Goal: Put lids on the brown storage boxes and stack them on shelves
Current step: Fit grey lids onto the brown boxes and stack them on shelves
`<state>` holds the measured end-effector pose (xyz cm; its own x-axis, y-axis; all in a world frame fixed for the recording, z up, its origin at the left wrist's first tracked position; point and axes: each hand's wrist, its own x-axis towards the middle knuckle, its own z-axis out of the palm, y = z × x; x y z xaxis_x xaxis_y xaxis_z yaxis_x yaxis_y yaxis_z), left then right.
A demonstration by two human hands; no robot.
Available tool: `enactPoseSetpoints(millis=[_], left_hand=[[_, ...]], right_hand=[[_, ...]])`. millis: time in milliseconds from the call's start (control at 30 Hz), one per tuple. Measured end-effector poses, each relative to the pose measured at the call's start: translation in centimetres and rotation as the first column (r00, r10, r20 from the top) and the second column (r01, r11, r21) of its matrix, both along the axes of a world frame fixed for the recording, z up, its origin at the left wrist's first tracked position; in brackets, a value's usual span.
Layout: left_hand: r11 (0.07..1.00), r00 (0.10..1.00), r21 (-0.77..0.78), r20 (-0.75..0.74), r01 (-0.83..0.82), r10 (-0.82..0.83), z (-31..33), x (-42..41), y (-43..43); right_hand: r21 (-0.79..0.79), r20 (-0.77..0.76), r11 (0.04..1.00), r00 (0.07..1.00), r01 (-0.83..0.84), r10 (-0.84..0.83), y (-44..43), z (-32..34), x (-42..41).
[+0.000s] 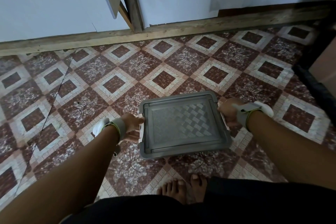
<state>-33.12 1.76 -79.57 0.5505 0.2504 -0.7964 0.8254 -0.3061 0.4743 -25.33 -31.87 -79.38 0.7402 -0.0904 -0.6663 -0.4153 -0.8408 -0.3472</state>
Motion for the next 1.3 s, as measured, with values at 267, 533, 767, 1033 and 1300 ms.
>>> enactPoseSetpoints(millis=[267,533,767,1033,1300], left_hand=[[0.976,0.994,0.192,0.014,0.106,-0.110,0.0,0.7,-0.7],[0.884,0.951,0.405,0.091,0.235,-0.295,-1.0,1.0,-1.0],[0.590,0.741,0.580,-0.034,0.561,-0.671,1.5,2.7,-3.8],[0.244,0.487,0.513,-0.415,0.823,-0.768,-0.9,2.6,-3.4],[0.140,0.416,0.541,-0.433,0.830,-0.800,0.4,2.5,-4.1]], right_hand=[[-0.023,0.137,0.999,0.990,-0.036,0.039,0.9,-0.9,-0.8],[-0.118,0.072,0.984,0.987,-0.132,0.141,1.3,-0.6,-1.6],[-0.238,0.083,0.847,0.859,-0.476,0.506,2.6,1.5,0.9],[-0.296,0.000,0.680,0.712,-0.671,0.702,2.0,-0.8,-0.2],[-0.242,-0.017,0.762,0.788,-0.600,0.615,3.4,1.1,-0.8]])
